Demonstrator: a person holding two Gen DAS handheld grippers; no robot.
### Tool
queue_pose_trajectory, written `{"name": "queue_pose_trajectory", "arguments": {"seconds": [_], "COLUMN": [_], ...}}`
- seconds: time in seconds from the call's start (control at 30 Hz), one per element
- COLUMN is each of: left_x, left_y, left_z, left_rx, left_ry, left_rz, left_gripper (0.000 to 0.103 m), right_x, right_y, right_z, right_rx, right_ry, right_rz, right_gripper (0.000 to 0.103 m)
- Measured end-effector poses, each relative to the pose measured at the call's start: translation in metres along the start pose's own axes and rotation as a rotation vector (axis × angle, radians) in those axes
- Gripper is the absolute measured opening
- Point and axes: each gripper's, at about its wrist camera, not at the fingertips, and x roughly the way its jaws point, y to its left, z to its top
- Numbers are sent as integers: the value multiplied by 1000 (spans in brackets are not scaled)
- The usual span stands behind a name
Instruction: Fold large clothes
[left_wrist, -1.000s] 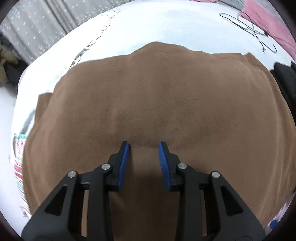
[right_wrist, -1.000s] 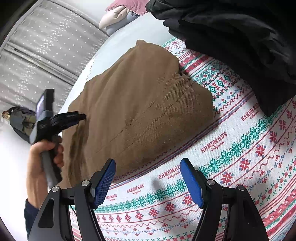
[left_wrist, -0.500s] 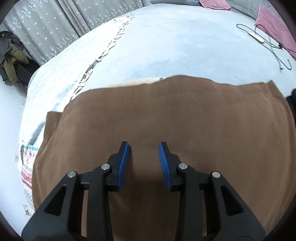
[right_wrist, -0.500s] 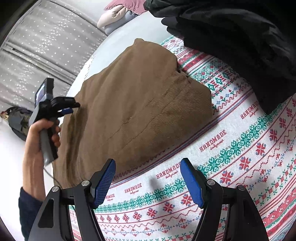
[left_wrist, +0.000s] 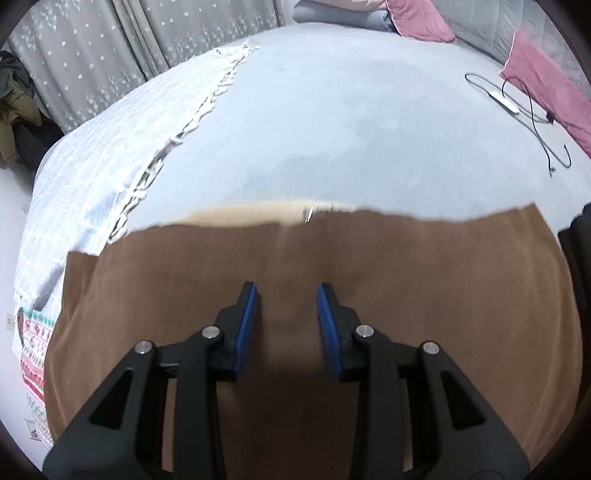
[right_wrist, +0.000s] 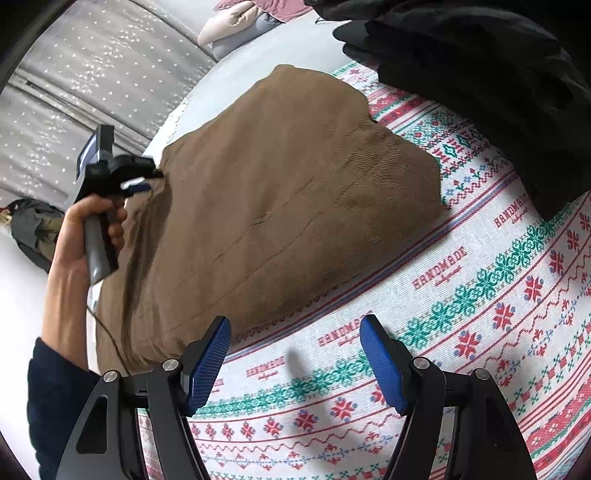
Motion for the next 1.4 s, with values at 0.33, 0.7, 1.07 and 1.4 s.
{"name": "queue_pose_trajectory", "arguments": {"seconds": [0.33, 0.7, 1.07, 1.4], "left_x": [36, -60, -62, -110], "left_y": [1, 16, -25, -16], "left_z": [6, -48, -163, -187], "left_rx": [-87, -27, 157, 123], "left_ry": [13, -16, 8, 20], "left_rz": [50, -69, -11, -34], "left_gripper": [37, 38, 40, 40], "right_x": [-5, 2, 5, 8], "right_y": [5, 8, 6, -5], "right_z": [-8, -10, -8, -2], "right_rx": [-35, -28, -34, -5], "right_ry": [-5, -4, -1, 21], "right_rz": [-10, -11, 0, 32], "right_gripper": [73, 73, 73, 73]}}
